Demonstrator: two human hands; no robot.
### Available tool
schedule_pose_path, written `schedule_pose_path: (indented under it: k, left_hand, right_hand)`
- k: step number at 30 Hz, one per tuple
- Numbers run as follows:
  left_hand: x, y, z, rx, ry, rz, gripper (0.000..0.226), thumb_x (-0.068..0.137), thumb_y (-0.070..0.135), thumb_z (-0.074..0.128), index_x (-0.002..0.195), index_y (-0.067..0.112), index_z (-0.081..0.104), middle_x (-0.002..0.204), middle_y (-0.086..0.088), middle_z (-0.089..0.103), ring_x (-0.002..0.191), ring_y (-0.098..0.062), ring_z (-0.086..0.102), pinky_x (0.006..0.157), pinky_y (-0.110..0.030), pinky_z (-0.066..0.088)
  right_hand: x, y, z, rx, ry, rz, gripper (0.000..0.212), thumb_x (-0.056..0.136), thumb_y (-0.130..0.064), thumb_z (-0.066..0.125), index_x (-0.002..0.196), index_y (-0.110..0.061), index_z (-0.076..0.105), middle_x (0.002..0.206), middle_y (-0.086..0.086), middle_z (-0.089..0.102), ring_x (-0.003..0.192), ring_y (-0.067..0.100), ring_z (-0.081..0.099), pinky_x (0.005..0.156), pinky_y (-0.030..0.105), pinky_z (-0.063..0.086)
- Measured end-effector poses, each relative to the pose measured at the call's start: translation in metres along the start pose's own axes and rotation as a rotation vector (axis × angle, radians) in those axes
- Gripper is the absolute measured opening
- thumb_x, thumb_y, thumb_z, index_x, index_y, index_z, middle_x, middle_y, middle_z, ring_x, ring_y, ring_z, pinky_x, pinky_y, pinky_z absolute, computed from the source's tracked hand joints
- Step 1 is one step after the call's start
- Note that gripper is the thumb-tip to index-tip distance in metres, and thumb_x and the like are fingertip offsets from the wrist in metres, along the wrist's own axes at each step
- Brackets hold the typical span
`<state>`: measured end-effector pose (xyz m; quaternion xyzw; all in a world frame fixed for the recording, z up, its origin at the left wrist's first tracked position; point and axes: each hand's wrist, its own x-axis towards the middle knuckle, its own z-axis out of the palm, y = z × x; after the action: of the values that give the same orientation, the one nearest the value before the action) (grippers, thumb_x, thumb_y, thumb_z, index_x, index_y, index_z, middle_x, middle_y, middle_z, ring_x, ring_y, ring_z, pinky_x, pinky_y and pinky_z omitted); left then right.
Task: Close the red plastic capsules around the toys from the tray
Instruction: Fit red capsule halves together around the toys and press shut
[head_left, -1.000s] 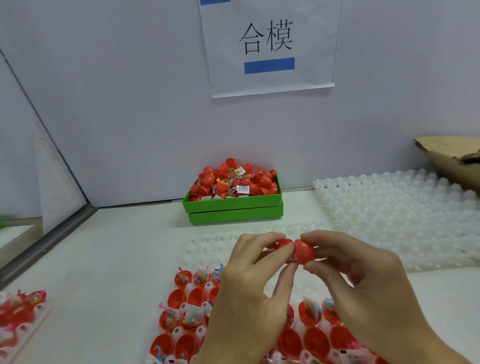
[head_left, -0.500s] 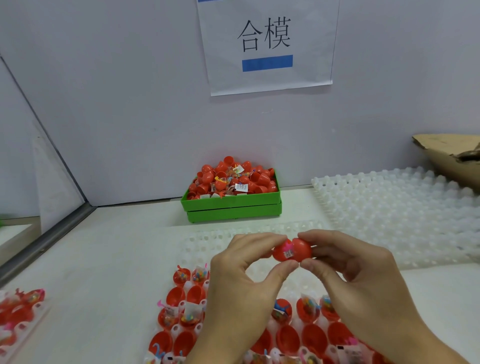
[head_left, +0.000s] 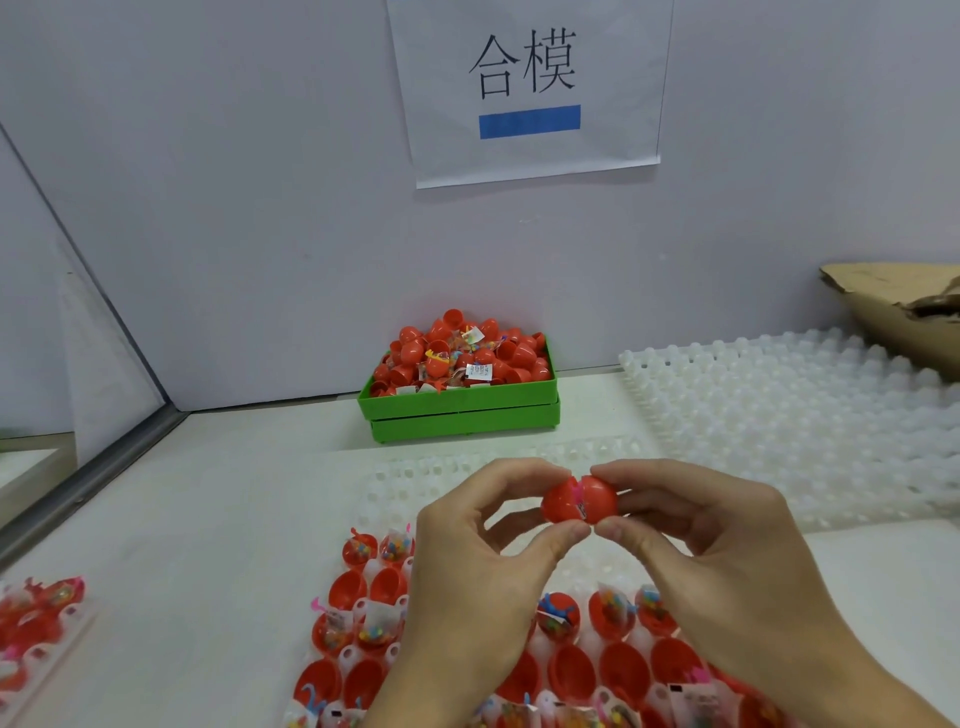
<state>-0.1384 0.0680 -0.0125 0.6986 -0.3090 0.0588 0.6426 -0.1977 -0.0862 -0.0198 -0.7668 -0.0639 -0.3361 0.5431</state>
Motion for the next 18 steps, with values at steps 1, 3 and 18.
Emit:
schedule_pose_path:
  k: [1, 3, 18]
  left_hand:
    - [-0.0002, -0.0002, -0.0003, 0.007, -0.004, 0.013, 0.039, 0.072, -0.003, 0.082, 0.092, 0.03, 0.075, 0.092, 0.009, 0.075, 0.095, -0.012, 0.071, 0.082, -0.021, 0.057]
    - [-0.0005, -0.0011, -0.0007, 0.021, -0.001, 0.035, 0.039, 0.072, -0.002, 0.082, 0.092, 0.031, 0.077, 0.092, 0.011, 0.075, 0.095, -0.011, 0.071, 0.082, -0.02, 0.057]
    - [0.0023, -0.0028, -0.0023, 0.041, -0.062, -0.029, 0.04, 0.076, -0.004, 0.078, 0.093, 0.032, 0.077, 0.093, 0.01, 0.074, 0.096, -0.01, 0.069, 0.079, -0.017, 0.056]
  right_hand:
    - [0.0003, 0.0002, 0.0005, -0.002, 0.003, -0.001, 0.047, 0.073, 0.001, 0.08, 0.104, -0.034, 0.071, 0.086, -0.013, 0.077, 0.08, 0.009, 0.074, 0.076, 0.019, 0.058]
    - [0.0001, 0.0007, 0.001, 0.004, 0.009, 0.012, 0.048, 0.074, 0.002, 0.08, 0.103, -0.035, 0.072, 0.086, -0.013, 0.077, 0.08, 0.009, 0.074, 0.076, 0.019, 0.057]
    - [0.004, -0.0063, -0.0027, 0.197, -0.139, 0.243, 0.035, 0.085, 0.004, 0.068, 0.089, -0.03, 0.079, 0.078, 0.003, 0.077, 0.073, 0.012, 0.074, 0.068, 0.016, 0.055]
